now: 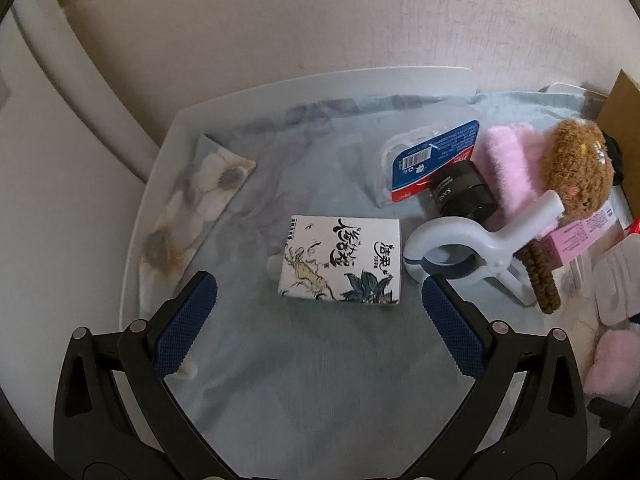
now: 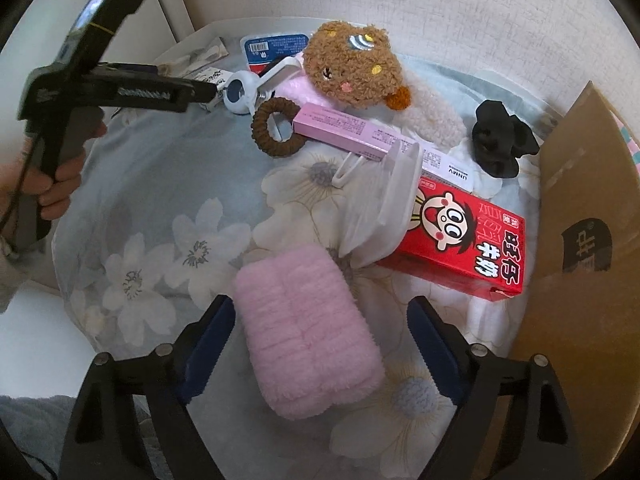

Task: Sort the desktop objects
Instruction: 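Grasp the pink fuzzy wristband with the right tool while the left tool grasps the printed card box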

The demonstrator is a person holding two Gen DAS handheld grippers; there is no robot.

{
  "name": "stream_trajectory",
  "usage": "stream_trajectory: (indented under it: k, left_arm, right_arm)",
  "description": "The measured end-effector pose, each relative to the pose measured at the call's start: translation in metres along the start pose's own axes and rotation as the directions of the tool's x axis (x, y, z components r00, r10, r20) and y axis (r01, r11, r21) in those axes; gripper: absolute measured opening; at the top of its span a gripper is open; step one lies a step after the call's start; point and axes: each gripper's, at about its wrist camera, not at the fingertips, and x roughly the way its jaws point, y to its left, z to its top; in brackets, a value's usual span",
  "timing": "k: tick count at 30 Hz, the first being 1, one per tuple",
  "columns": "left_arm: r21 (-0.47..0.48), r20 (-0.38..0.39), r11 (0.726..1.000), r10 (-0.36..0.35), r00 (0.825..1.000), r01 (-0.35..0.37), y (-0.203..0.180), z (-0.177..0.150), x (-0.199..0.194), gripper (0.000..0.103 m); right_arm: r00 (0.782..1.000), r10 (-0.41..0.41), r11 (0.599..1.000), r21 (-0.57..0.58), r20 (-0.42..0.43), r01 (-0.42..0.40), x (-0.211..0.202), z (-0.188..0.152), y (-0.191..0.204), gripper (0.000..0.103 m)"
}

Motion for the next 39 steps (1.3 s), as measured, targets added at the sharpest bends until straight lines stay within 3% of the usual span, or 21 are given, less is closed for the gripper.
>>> stream_trajectory:
  k: [4, 12, 17, 19, 22, 27, 32, 39]
  left_arm:
    - [-0.005, -0.006, 0.999, -0.034, 0.999, 0.034, 0.002, 0.004, 0.007, 0.102]
    - [-0.034, -0.008, 0.995, -0.099, 0.995, 0.099, 0.014, 0.006, 0.015, 0.102]
    - [-0.02, 0.003, 0.995, -0.1, 0.995, 0.1, 0.016, 0.005, 0.016, 0.101]
    - [-0.014, 0.006, 0.995, -0.098, 0.995, 0.098, 0.016, 0.006, 0.017, 0.099]
    - [-0.006, -0.005, 0.996, -0.094, 0.996, 0.094, 0.014, 0.006, 0.022, 0.087]
    - [-0.021, 0.006, 0.993, -0.116, 0.993, 0.116, 0.014, 0.003, 0.022, 0.081]
    - [-0.009, 0.017, 0.99, -0.143, 0.99, 0.143, 0.012, 0.002, 0.018, 0.061]
    - [-0.031, 0.033, 0.989, -0.143, 0.989, 0.144, 0.018, -0.002, 0.007, 0.061]
  right_arm:
    - [1.0, 0.003, 1.0, -0.002, -0.012, -0.003, 0.002, 0.0, -0.002, 0.073]
    - [1.0, -0.008, 1.0, -0.003, -0.01, 0.008, 0.001, -0.002, -0.004, 0.072]
    - [1.0, -0.019, 1.0, 0.0, -0.01, 0.019, -0.001, -0.004, -0.007, 0.071]
    - [1.0, -0.02, 1.0, 0.001, -0.011, 0.02, -0.001, -0.005, -0.008, 0.071]
    - [0.999, -0.026, 1.0, 0.004, -0.018, 0.026, 0.0, -0.006, -0.01, 0.071]
    - [0.999, -0.043, 0.999, -0.015, -0.017, 0.043, 0.0, -0.01, -0.009, 0.064]
    - [0.997, -0.078, 0.996, -0.04, 0.005, 0.078, -0.005, -0.012, -0.008, 0.045]
    - [0.995, -0.097, 0.994, -0.047, 0.037, 0.099, -0.02, -0.017, -0.009, 0.044]
